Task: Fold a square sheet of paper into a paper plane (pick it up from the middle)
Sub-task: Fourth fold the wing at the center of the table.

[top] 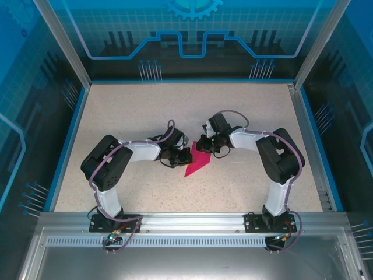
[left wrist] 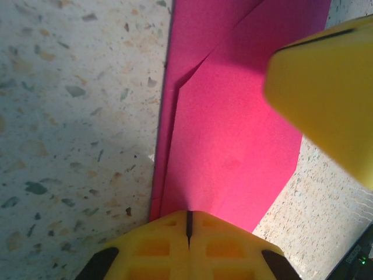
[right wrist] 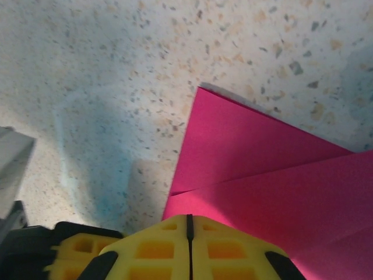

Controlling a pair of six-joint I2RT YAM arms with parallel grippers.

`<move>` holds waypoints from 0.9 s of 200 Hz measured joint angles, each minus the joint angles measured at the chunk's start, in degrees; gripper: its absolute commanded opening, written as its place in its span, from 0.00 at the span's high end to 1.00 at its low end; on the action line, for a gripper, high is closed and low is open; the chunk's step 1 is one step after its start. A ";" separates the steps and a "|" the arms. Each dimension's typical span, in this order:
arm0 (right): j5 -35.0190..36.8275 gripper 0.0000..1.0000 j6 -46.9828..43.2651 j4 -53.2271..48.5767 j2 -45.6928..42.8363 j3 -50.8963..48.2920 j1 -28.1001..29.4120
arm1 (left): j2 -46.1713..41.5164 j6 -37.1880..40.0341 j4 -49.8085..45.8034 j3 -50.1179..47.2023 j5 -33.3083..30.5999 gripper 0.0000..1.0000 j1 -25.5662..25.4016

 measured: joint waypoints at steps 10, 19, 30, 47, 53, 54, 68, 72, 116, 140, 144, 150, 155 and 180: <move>-0.02 0.95 -0.26 -0.02 0.81 0.00 -0.15 | 0.02 0.00 -0.13 0.09 0.00 1.00 0.00; -0.02 0.95 -0.55 -0.26 1.51 0.00 -0.55 | 0.04 0.00 -0.26 0.20 0.00 1.00 0.00; -0.72 0.95 -0.85 -0.33 1.97 0.02 -1.18 | 0.09 0.00 -0.35 0.24 0.00 1.00 0.00; -1.09 0.95 -1.14 -0.42 2.05 0.02 -2.03 | 0.09 0.00 -0.35 0.24 0.00 1.00 0.00; -1.33 0.95 -1.25 -0.42 2.16 0.04 -2.40 | 0.11 0.00 -0.35 0.24 0.00 1.00 0.00; -1.38 0.95 -1.27 -0.42 2.16 0.04 -2.43 | 0.11 0.00 -0.35 0.24 0.00 1.00 0.00; -1.81 0.95 -1.29 -0.55 2.40 0.20 -3.28 | 0.13 0.00 -0.35 0.24 0.00 1.00 0.00; -1.90 0.95 -1.27 -0.59 2.47 0.26 -3.54 | 0.13 0.00 -0.35 0.24 0.00 1.00 0.00; 0.09 0.95 -1.05 -2.99 3.45 3.15 -6.80 | 0.17 0.00 -0.31 0.24 0.02 1.00 0.00; 4.98 0.95 -1.09 -3.58 3.23 4.76 -8.63 | 0.20 0.00 -0.28 0.24 0.04 1.00 0.00; 5.53 0.95 -1.09 -3.56 3.06 4.76 -8.85 | 0.20 0.00 -0.28 0.24 0.04 1.00 0.00; 6.36 0.95 -1.09 -3.82 2.56 4.76 -9.01 | 0.20 0.00 -0.28 0.24 0.04 1.00 0.00; 6.73 0.95 -1.09 -4.00 1.99 4.72 -9.03 | 0.20 0.00 -0.28 0.24 0.04 1.00 0.00; 5.16 0.94 -0.87 -2.29 -2.45 2.71 -7.98 | 0.20 0.00 -0.28 0.26 0.04 1.00 0.00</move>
